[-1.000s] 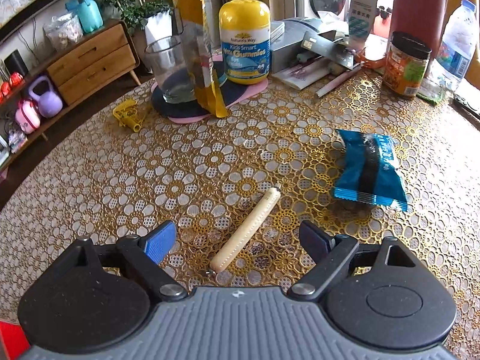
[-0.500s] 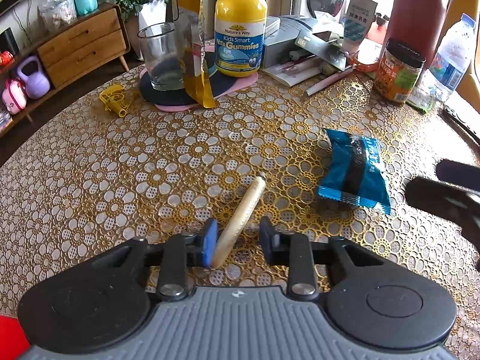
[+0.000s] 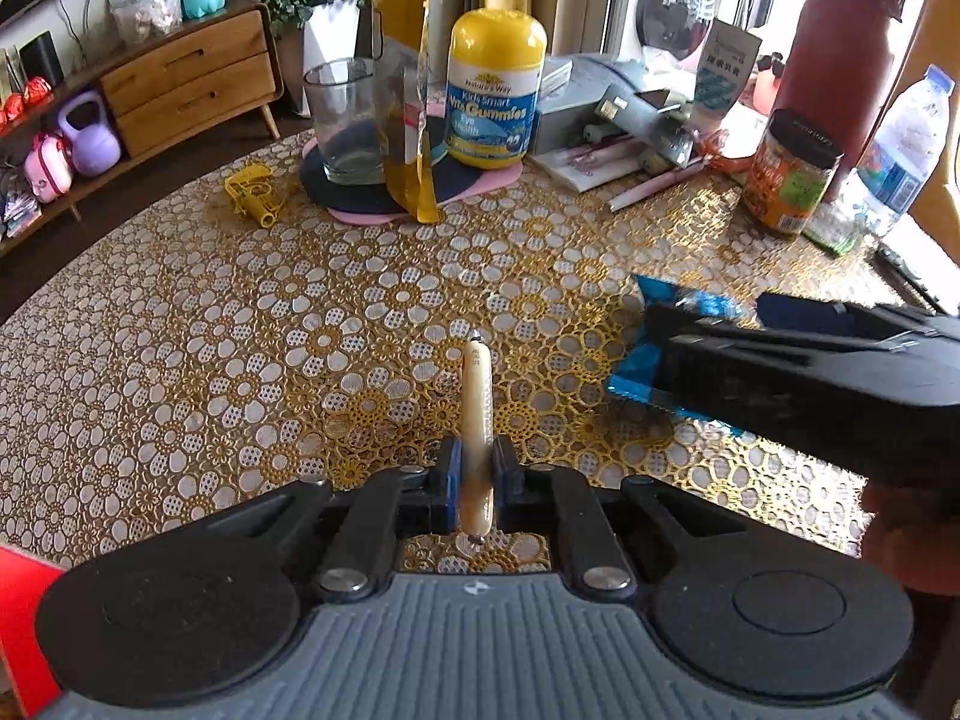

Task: Organize snacks
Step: 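Grasp the tan sausage stick with the left tool while the right tool grasps the blue bar, then lift both held items and carry them over the cardboard box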

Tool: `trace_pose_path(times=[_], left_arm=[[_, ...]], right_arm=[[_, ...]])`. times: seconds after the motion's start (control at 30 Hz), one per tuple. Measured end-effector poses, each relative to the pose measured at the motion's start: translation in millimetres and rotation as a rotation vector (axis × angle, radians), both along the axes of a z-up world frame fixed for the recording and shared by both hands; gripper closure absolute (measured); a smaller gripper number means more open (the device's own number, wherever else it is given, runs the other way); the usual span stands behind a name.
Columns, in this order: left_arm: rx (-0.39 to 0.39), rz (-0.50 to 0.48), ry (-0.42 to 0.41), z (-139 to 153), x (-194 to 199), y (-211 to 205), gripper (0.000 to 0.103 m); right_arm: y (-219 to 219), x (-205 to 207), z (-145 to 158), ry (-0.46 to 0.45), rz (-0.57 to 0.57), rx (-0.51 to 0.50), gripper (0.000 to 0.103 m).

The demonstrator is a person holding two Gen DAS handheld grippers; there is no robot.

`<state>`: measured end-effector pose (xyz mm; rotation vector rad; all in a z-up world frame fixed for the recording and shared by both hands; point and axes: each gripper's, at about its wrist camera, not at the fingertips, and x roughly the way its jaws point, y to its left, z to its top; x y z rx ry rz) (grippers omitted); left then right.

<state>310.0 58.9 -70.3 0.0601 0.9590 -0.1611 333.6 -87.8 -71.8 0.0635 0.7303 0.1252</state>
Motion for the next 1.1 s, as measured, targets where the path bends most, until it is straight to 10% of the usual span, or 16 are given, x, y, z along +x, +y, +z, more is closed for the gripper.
trace_pose_path(times=[0.23, 0.4, 1.1], left_arm=[[-0.027, 0.003, -0.029, 13, -14, -1, 0.093], [-0.024, 0.004, -0.047, 21, -24, -2, 0.093], [-0.037, 0.043, -0.159, 71, -114, -4, 0.093]], right_arm=[[8, -1, -14, 0.013, 0.016, -0.028, 0.036], [12, -10, -15, 0.001, 0.061, -0.029, 0.060], [-14, -125, 14, -0.066, 0.103, 0.096, 0.063]])
